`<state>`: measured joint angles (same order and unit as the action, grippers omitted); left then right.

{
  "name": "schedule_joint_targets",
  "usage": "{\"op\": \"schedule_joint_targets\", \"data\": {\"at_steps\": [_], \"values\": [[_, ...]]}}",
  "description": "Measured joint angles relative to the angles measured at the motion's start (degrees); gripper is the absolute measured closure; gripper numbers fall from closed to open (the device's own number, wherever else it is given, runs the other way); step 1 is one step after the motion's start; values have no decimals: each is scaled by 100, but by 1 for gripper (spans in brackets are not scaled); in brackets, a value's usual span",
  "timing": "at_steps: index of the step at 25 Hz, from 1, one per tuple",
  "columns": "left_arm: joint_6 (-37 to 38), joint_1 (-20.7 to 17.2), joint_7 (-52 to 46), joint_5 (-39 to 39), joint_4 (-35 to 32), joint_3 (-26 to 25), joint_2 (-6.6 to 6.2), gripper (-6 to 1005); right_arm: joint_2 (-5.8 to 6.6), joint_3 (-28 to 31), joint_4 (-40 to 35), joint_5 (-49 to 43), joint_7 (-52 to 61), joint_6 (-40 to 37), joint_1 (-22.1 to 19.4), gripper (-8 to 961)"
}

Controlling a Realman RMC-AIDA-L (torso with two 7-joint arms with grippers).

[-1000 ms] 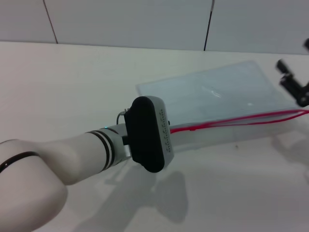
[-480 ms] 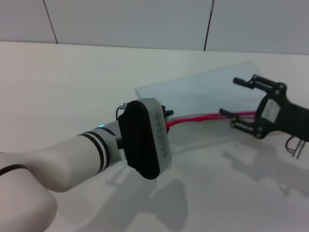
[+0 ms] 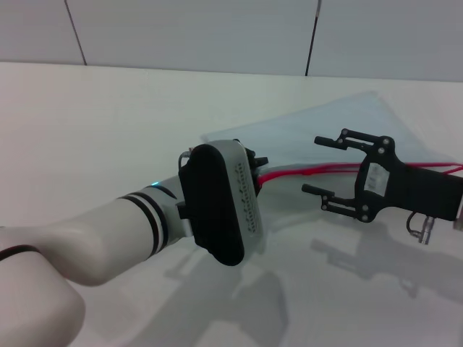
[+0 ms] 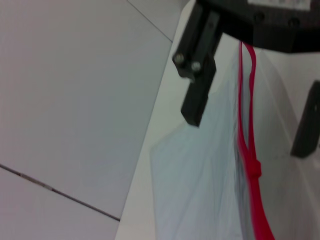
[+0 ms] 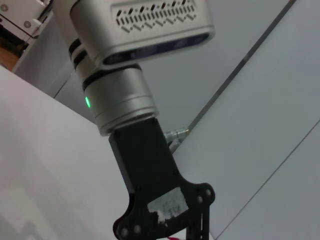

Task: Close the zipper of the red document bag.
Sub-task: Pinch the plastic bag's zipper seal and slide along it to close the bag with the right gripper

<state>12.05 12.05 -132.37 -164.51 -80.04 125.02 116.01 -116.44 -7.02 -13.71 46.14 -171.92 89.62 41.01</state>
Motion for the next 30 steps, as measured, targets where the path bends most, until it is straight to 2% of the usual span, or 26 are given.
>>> {"op": "schedule_joint_targets", "data": {"at_steps": [12, 18, 29, 30], "values": [[2, -68, -10, 8, -175, 63, -12, 950, -11, -156, 69, 9, -8, -280, 117, 328], [34, -108, -4, 11, -269, 77, -10, 951, -10, -160, 137, 40, -9, -457, 135, 527], [46, -154, 10, 10, -365, 93, -18, 954, -10, -151, 151, 44, -9, -569, 153, 626], [48, -158, 10, 10, -373, 93, -20, 954, -10, -151, 151, 45, -9, -569, 152, 662]]}}
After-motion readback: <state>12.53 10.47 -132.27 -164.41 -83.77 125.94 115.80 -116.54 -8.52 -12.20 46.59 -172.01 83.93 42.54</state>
